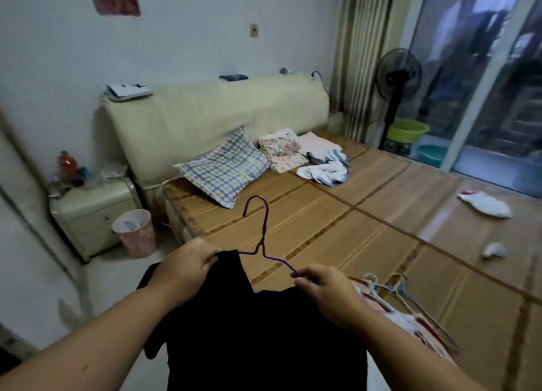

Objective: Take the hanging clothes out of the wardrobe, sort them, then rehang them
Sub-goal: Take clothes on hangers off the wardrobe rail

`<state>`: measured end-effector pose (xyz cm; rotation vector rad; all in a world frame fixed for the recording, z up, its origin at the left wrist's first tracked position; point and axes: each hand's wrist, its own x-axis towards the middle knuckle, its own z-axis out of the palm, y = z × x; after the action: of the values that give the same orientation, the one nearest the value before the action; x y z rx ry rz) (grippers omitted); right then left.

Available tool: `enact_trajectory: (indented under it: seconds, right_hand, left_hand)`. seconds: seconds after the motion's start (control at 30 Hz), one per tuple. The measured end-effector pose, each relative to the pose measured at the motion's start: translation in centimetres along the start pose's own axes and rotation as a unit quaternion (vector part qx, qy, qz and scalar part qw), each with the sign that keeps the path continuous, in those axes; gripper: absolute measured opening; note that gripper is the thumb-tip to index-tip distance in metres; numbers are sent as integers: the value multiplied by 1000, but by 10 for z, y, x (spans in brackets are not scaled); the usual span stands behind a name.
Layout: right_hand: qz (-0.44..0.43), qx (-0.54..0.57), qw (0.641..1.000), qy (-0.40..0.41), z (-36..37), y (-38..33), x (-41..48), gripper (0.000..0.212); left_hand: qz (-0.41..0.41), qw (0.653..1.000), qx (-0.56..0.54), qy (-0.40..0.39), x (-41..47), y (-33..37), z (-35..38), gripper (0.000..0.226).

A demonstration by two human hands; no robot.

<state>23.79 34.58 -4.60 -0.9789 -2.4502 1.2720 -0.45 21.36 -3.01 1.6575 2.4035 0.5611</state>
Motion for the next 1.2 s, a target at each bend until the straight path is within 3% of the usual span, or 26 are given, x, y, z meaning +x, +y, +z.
enact_trajectory:
  seconds: [0.27, 0.53, 0.87, 1.1, 1.2]
  right_hand:
    - [153, 18, 984, 88, -59, 130, -57, 9]
    - [281, 31, 953, 109, -135, 251, -60, 15]
    - [349, 17, 932, 93, -169, 389, 33, 18]
    - [398, 10, 914, 72, -170, 442, 85, 11]
    - [407, 15, 909, 88, -167, 447, 103, 39]
  left_hand:
    - [72, 986, 3, -152, 73, 83, 114, 23]
    - [73, 976, -5, -207, 169, 179, 223, 18]
    - [-24, 978, 9, -206, 289, 224, 359, 22]
    - [-117, 977, -29, -178, 320, 225, 402, 20]
    - [-126, 970, -73, -195, 324, 224, 408, 33]
